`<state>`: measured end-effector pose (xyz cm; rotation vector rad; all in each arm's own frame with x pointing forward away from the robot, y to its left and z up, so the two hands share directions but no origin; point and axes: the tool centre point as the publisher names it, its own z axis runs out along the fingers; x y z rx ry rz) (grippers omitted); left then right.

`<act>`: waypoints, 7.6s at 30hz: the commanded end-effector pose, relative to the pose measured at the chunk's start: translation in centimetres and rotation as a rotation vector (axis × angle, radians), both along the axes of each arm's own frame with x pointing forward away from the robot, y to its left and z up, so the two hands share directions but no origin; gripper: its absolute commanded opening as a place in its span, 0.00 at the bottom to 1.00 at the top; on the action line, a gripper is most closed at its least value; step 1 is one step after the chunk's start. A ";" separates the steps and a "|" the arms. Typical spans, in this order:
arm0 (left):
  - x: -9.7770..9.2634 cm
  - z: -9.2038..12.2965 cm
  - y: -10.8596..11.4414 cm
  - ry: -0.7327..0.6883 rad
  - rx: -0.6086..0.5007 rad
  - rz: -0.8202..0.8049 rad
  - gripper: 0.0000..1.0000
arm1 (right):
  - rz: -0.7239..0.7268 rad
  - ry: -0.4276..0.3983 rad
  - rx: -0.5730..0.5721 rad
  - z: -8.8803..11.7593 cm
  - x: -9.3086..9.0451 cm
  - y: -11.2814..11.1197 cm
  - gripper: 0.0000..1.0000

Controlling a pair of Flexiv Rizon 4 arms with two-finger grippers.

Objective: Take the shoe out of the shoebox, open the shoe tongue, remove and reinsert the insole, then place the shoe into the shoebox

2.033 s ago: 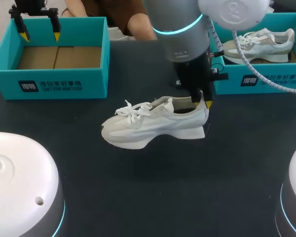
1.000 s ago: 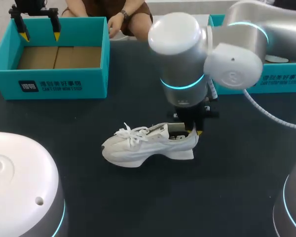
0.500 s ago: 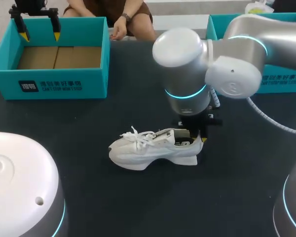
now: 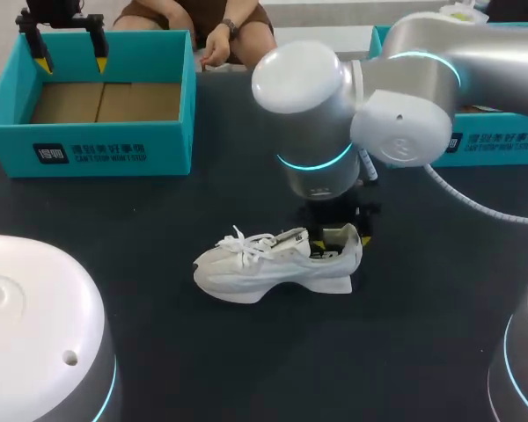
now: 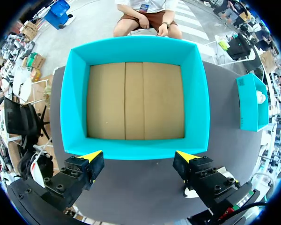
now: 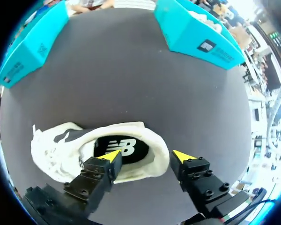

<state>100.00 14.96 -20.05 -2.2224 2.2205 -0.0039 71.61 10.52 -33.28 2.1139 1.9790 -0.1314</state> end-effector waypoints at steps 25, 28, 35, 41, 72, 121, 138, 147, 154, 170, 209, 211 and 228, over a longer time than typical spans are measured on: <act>0.0 0.0 0.0 0.001 0.001 0.000 1.00 | 0.761 0.302 -0.204 5.7 -2.7 3.1 1.00; 0.0 0.0 0.0 0.001 0.001 0.000 1.00 | 0.918 0.196 0.042 6.0 -3.2 3.3 1.00; 0.0 0.0 0.0 0.001 0.001 0.000 1.00 | 1.154 0.141 0.259 6.7 -4.1 2.2 1.00; 0.0 0.0 0.0 0.001 0.001 0.000 1.00 | 1.419 0.107 0.308 7.2 -4.6 2.4 1.00; 0.0 0.0 0.0 0.001 0.001 0.000 1.00 | 1.698 0.040 0.256 7.1 -4.8 1.9 1.00; 0.0 0.0 0.0 0.001 0.001 0.000 1.00 | 1.726 -0.599 0.752 0.1 -0.2 -6.0 1.00; 0.0 0.0 0.0 0.001 0.001 0.000 1.00 | 1.677 -0.626 0.761 -1.1 0.2 -6.5 1.00; 0.0 0.0 0.0 0.001 0.001 0.000 1.00 | 1.614 -0.681 0.766 -4.1 0.9 -6.8 1.00; 0.0 0.0 0.0 0.001 0.001 0.000 1.00 | 1.565 -0.715 0.746 -5.7 1.5 -6.6 1.00; 0.0 0.0 0.0 0.001 0.001 0.000 1.00 | 1.510 -0.745 0.749 -7.1 2.2 -3.2 1.00; 0.0 0.0 0.0 0.001 0.001 0.000 1.00 | 1.572 -0.753 0.818 -8.4 3.2 1.4 0.00; 0.0 0.0 0.0 0.001 0.001 0.000 1.00 | 1.574 -0.749 0.819 -8.4 3.1 1.4 0.00; 0.0 0.0 0.0 0.001 0.001 0.000 1.00 | 1.595 -0.737 0.811 -8.8 3.4 1.3 0.00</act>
